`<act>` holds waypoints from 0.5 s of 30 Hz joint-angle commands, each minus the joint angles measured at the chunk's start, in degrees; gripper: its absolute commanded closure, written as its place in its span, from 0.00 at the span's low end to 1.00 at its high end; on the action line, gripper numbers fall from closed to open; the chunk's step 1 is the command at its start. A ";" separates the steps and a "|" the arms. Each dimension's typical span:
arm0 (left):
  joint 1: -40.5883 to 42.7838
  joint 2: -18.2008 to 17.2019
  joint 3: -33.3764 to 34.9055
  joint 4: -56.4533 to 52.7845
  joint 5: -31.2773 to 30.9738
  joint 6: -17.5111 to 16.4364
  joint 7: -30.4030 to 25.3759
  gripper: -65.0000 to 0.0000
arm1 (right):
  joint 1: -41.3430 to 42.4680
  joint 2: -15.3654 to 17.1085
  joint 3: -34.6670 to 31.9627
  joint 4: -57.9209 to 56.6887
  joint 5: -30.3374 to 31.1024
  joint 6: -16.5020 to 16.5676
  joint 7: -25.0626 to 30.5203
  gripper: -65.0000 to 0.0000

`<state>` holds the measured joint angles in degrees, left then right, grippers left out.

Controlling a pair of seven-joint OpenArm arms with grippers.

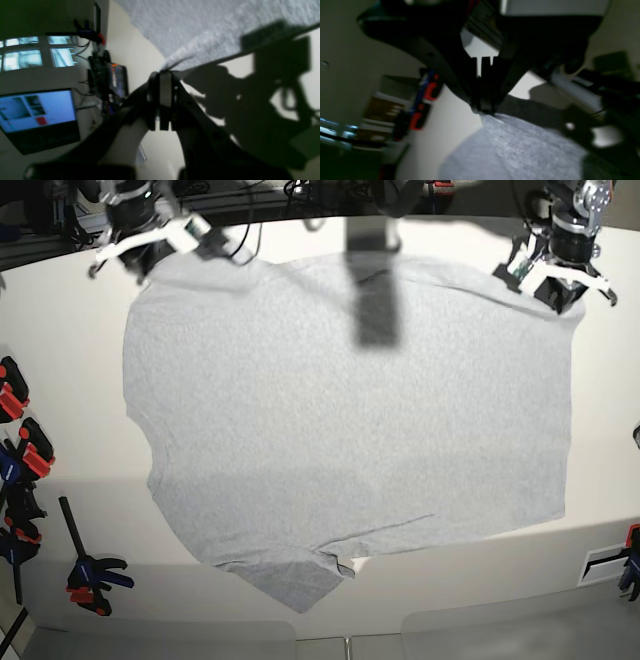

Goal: Fold the T-shirt properly
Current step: 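Lift the held shirt edge with both grippers and pull it toward the arms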

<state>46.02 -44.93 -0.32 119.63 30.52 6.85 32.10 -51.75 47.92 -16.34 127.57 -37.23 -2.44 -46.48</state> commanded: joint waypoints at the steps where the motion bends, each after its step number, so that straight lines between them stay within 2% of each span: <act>1: -0.66 -0.81 -0.39 0.83 0.11 1.31 -0.31 1.00 | -0.09 0.63 1.73 1.01 0.85 -1.05 1.05 1.00; 4: -2.99 -0.83 -0.39 0.76 -2.71 1.33 -0.48 1.00 | 2.67 0.63 5.01 1.01 8.70 -0.96 2.78 1.00; 9: -6.99 -0.79 -0.39 -1.36 -7.82 1.31 -1.31 1.00 | 10.86 0.61 5.44 0.94 19.39 1.31 5.90 1.00; 15: -11.76 -0.66 -0.39 -9.84 -8.09 1.31 -2.21 1.00 | 18.82 0.13 5.16 -0.63 25.90 3.87 10.14 1.00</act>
<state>34.54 -44.60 -0.30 108.90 21.58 6.85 30.20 -33.19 47.16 -11.60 126.17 -10.52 2.02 -37.30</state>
